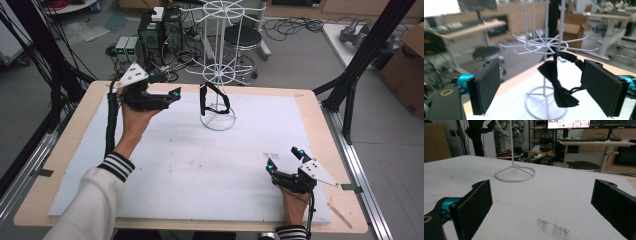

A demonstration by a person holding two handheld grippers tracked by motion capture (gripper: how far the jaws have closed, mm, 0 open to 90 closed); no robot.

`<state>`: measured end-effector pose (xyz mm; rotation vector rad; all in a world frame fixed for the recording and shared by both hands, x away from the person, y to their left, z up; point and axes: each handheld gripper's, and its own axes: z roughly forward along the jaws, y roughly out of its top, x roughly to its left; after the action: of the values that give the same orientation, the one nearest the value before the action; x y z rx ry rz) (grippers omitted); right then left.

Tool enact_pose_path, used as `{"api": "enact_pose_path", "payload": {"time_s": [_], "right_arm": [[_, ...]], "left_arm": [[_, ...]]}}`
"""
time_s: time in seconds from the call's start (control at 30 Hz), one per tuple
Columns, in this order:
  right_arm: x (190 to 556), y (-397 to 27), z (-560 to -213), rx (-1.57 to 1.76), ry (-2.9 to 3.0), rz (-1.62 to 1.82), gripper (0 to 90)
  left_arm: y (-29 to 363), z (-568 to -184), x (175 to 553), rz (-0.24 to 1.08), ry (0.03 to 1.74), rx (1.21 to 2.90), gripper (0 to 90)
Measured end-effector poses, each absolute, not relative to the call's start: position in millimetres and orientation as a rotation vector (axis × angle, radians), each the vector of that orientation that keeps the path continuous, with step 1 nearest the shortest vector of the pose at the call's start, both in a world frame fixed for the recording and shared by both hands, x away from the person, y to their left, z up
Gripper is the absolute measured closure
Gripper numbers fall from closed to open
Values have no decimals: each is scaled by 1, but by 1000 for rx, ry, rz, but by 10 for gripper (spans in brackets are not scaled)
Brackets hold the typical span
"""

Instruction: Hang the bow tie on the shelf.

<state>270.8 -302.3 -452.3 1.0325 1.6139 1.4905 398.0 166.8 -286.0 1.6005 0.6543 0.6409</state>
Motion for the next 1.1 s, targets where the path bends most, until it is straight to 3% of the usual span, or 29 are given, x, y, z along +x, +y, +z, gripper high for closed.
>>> {"api": "enact_pose_path", "payload": {"time_s": [0.3, 0.73, 1.1], "right_arm": [[271, -302, -452, 1026, 1619, 1498, 26], [270, -303, -452, 1030, 1612, 1502, 26], [270, -302, -452, 1023, 1611, 1491, 26]], "left_arm": [[211, -325, 363, 641, 597, 1527, 152], [248, -384, 333, 584, 658, 1532, 147], [274, -431, 301, 690, 681, 1467, 117]]}}
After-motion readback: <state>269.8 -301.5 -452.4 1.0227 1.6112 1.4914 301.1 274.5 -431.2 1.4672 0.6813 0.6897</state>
